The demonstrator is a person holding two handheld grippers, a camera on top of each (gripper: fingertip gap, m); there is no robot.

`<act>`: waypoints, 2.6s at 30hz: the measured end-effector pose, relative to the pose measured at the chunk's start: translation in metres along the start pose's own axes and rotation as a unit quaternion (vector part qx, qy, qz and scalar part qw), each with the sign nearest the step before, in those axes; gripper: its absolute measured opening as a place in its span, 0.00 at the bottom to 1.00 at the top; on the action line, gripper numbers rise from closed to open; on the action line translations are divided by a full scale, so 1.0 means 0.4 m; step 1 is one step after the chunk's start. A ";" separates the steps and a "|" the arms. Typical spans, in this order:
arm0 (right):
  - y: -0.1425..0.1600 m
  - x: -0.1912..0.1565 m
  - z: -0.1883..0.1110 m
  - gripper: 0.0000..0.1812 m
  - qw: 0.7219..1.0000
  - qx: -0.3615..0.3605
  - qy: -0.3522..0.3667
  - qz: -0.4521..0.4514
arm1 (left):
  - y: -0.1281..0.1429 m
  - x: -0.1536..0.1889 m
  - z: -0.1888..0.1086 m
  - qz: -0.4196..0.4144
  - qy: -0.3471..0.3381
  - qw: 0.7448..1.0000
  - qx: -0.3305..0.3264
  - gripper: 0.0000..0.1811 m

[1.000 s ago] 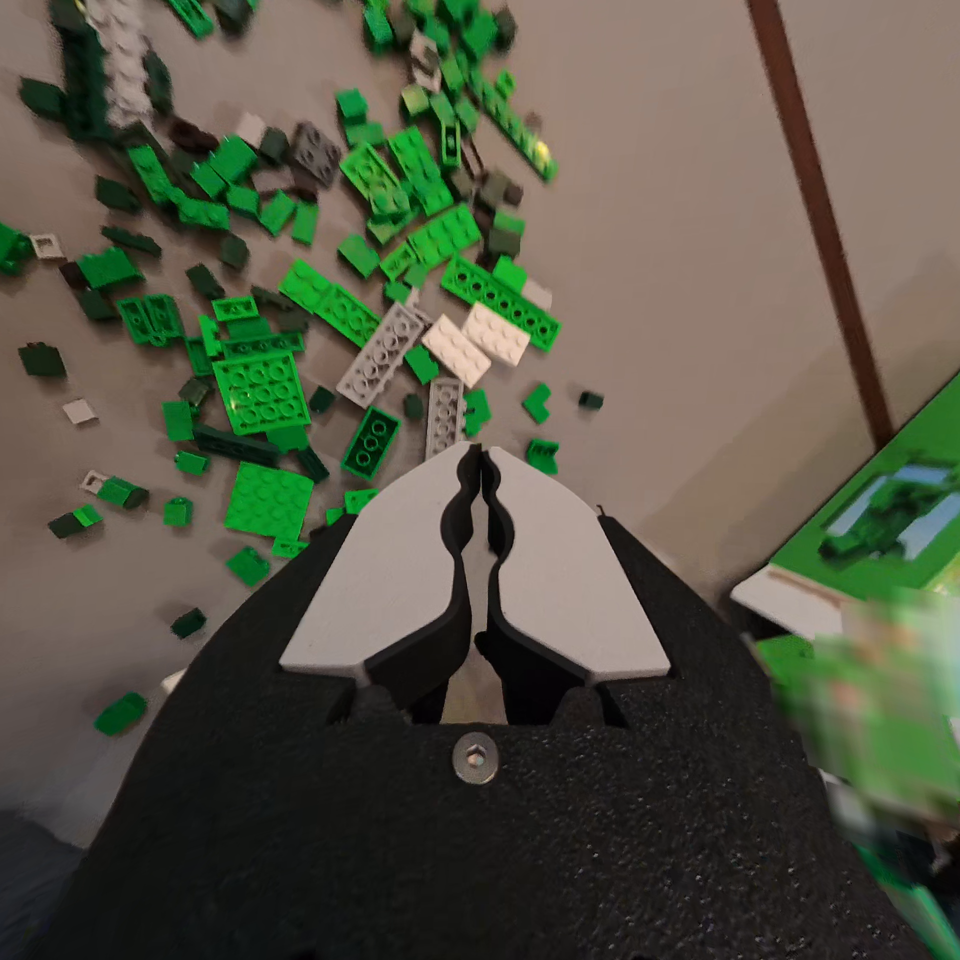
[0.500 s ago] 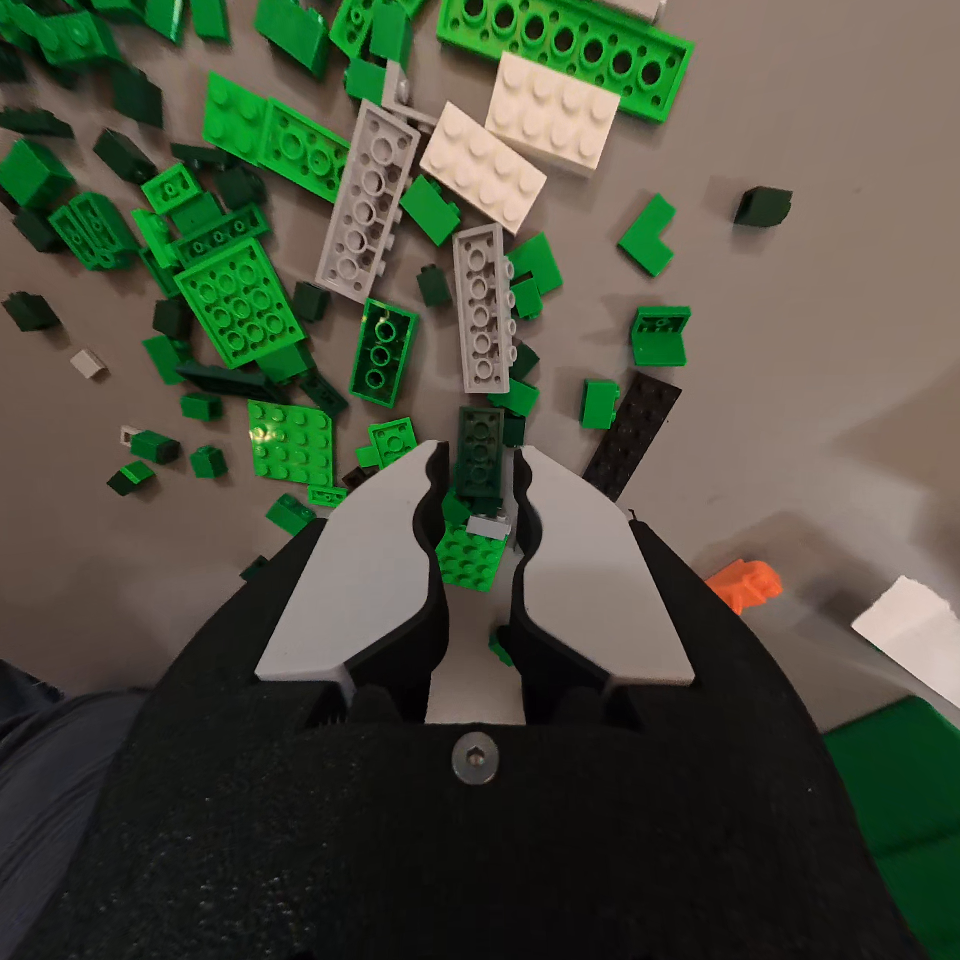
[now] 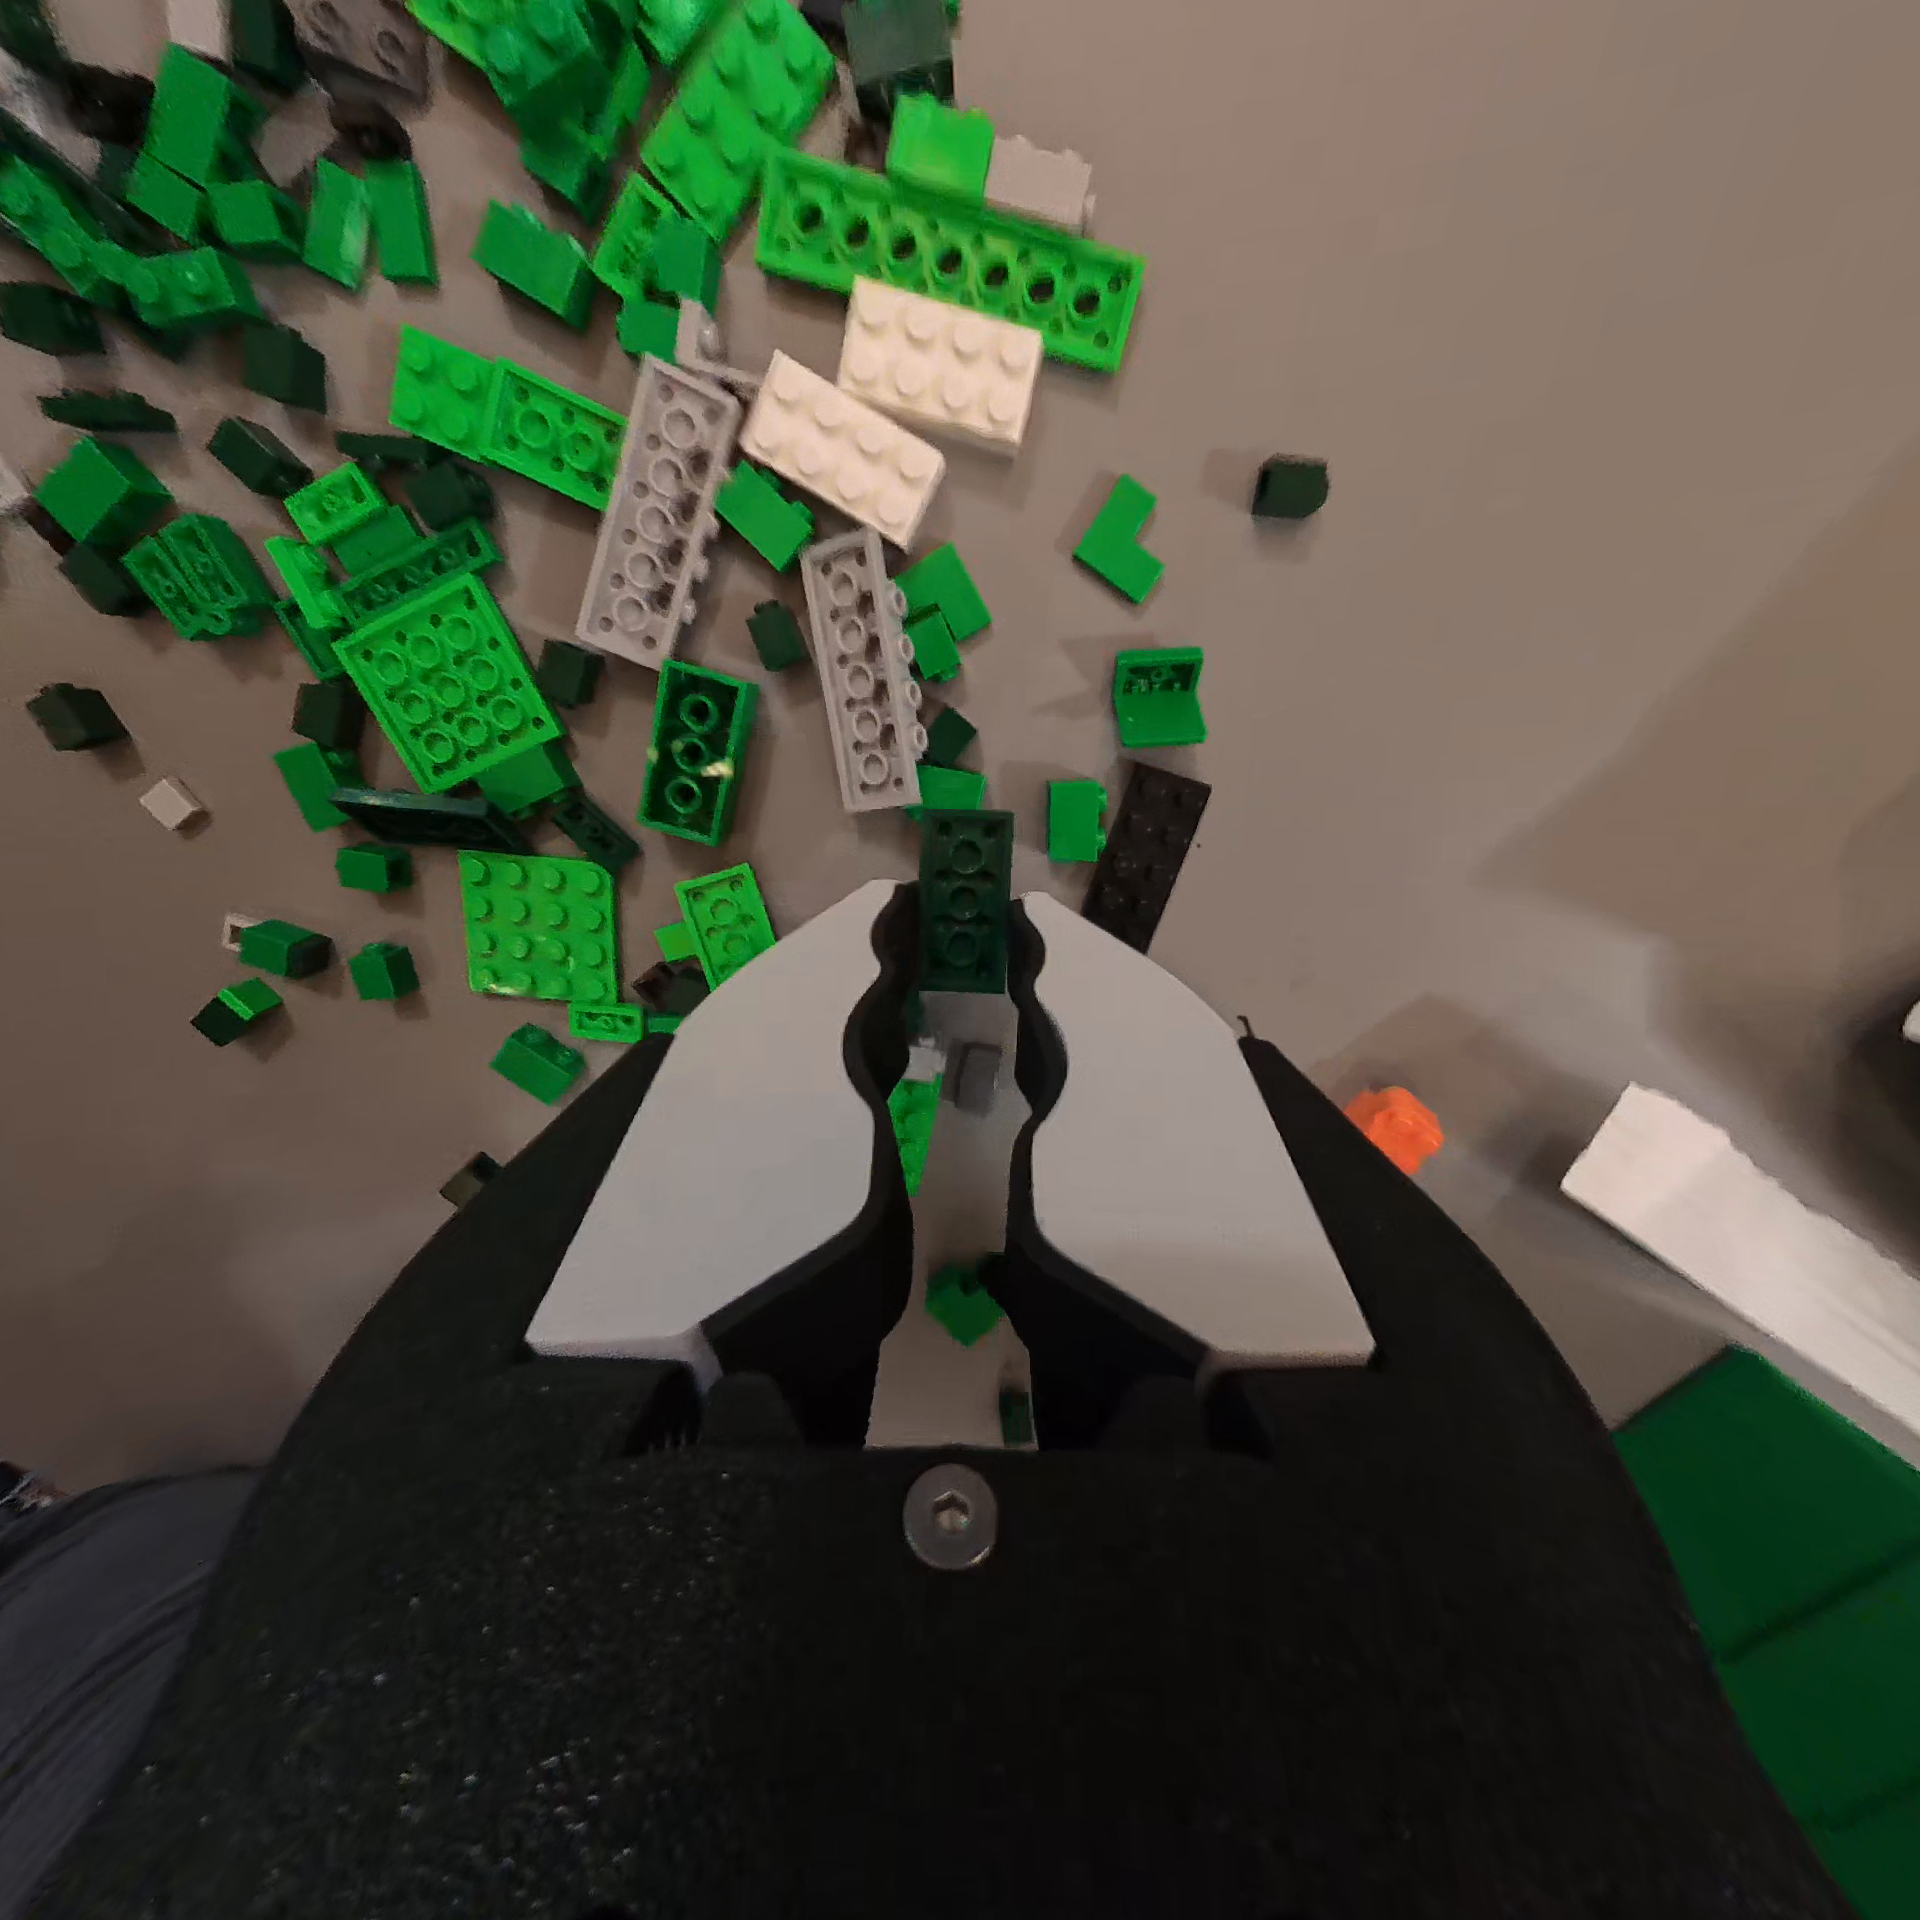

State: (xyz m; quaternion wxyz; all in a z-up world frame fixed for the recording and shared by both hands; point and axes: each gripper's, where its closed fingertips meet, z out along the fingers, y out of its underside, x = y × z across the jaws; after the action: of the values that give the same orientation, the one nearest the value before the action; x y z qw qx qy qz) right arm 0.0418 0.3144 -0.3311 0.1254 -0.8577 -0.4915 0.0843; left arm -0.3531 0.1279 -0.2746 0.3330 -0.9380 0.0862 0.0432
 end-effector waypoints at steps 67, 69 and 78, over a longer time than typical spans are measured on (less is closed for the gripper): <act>-0.117 0.075 0.082 0.11 0.992 0.098 0.070 -0.042 | 0.013 0.009 0.004 0.009 0.010 1.000 -0.014 0.00; -0.128 0.082 0.090 0.12 0.991 0.117 0.060 -0.019 | 0.013 0.009 0.003 0.009 0.010 1.000 -0.014 0.00; -0.124 0.089 0.113 0.04 0.991 0.095 0.081 -0.054 | 0.002 0.017 -0.005 0.008 0.014 1.000 -0.005 0.00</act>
State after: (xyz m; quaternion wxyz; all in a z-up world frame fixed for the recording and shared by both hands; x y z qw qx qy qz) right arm 0.0068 0.3750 -0.3604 0.2499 -0.8183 -0.5149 0.0537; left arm -0.3467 0.1251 -0.2748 0.3271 -0.9393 0.0981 0.0334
